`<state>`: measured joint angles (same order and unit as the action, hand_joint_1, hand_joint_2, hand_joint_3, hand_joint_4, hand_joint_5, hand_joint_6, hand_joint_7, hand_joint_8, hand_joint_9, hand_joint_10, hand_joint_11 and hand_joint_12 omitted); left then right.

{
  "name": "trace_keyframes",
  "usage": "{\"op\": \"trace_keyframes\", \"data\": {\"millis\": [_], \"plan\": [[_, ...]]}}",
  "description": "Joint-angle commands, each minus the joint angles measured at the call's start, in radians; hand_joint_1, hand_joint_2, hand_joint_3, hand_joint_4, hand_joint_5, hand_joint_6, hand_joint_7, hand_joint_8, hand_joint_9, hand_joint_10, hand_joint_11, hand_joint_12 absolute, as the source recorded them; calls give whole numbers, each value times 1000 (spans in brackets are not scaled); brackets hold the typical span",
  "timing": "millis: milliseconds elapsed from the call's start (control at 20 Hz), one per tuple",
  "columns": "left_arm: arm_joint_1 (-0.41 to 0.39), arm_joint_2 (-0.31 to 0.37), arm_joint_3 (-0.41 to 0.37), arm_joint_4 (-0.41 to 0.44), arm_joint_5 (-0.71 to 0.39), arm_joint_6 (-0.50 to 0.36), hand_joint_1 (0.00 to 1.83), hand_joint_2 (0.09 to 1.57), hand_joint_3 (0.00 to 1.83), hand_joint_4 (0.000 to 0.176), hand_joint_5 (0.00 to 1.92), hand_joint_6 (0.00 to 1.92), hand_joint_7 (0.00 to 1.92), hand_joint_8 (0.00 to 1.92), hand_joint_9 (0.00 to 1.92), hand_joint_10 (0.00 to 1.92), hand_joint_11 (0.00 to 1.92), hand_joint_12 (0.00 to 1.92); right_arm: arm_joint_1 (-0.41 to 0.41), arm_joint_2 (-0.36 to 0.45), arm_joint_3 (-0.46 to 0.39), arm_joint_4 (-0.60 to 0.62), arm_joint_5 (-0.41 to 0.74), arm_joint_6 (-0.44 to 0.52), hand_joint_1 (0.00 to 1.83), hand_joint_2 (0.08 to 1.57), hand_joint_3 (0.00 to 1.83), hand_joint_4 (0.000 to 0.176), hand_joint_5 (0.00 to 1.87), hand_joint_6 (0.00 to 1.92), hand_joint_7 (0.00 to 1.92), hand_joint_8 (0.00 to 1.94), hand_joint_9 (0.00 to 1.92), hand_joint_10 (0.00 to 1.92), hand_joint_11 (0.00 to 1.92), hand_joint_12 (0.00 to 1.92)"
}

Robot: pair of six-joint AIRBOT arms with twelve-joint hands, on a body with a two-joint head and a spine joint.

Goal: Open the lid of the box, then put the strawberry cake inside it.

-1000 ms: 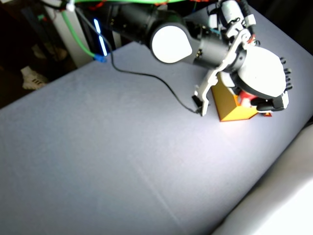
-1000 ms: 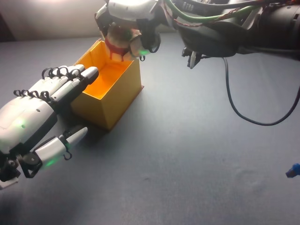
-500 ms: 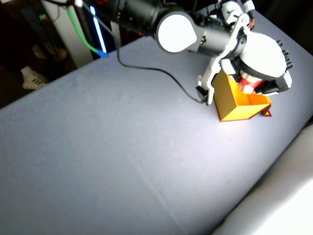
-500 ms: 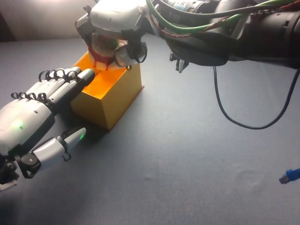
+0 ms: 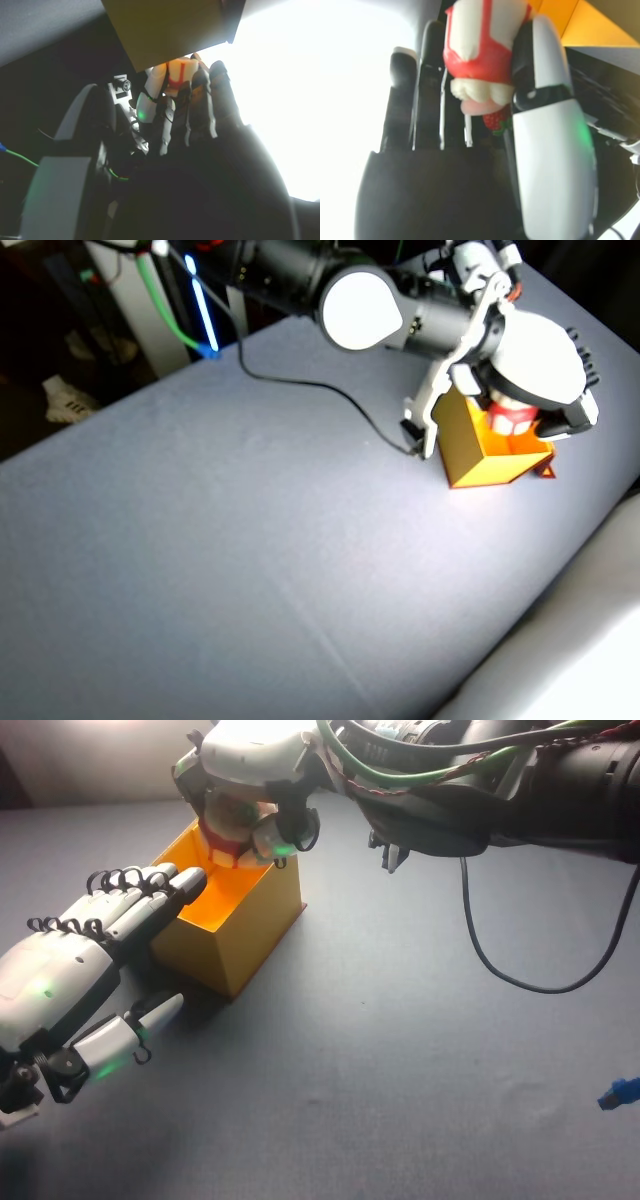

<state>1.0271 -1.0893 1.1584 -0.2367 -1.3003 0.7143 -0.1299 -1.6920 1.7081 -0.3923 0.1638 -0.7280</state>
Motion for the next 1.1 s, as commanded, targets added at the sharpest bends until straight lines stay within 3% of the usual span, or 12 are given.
{"op": "trace_keyframes", "data": {"millis": [0,50,250,300,400,500,600,700,750,800,900,1050], "plan": [[-8,-5,4,8,-126,-6,821,1426,0,90,0,0,0,0,0,0,0,0,17,-2,11,17,94,3,1112,1306,0,3,593,1520,704,1470,767,694,505,1457],[-9,-5,4,9,-126,-7,857,1422,0,77,0,0,0,0,0,0,0,0,17,-7,17,20,87,3,1119,1306,0,0,575,1519,722,1470,771,694,509,1453],[-10,-6,5,11,-124,-10,878,1420,0,75,0,0,0,0,0,0,0,0,16,-11,20,19,80,3,1127,1297,1,0,581,1510,740,1446,777,715,532,1462],[-9,-6,5,11,-124,-10,887,1420,0,87,0,0,0,0,0,0,0,0,17,-11,19,20,81,3,1132,1288,0,0,607,1479,748,1428,784,712,534,1474],[-9,-6,5,11,-124,-10,865,1420,0,89,0,0,0,0,0,0,0,0,17,-11,19,20,81,3,1135,1281,0,0,625,1448,751,1432,777,737,530,1504],[-10,-6,6,12,-125,-10,863,1431,3,98,0,0,0,0,0,0,0,0,17,-11,20,20,81,3,1114,1300,0,14,628,1483,685,1489,700,801,473,1548],[-10,-7,6,12,-124,-10,894,1421,0,78,0,0,0,0,0,0,0,0,17,-11,22,20,81,3,1116,1310,0,0,583,1496,703,1514,709,809,485,1543],[-10,-10,8,12,-123,-13,853,1416,0,80,0,0,0,0,0,0,0,0,17,-11,24,20,81,3,1111,1312,1,0,571,1556,700,1471,738,652,443,1428],[-10,-10,9,13,-123,-14,852,1415,0,73,0,0,0,0,0,0,0,0,17,-11,24,20,81,3,1105,1313,1,0,490,788,606,786,692,550,341,1380],[-10,-10,9,13,-123,-15,852,1417,0,71,0,0,0,0,0,0,0,0,17,-11,24,20,81,3,1109,1284,0,0,549,435,677,409,710,467,354,1345],[-10,-10,9,14,-123,-15,879,1426,1,76,0,0,0,0,0,0,0,0,17,-11,22,19,82,3,1085,1206,0,0,399,170,533,93,484,307,130,1384],[-10,-10,9,14,-124,-15,868,1420,0,79,0,0,0,0,0,0,0,0,17,-11,24,14,81,3,969,1178,0,0,173,20,279,0,262,122,0,1314]]}}
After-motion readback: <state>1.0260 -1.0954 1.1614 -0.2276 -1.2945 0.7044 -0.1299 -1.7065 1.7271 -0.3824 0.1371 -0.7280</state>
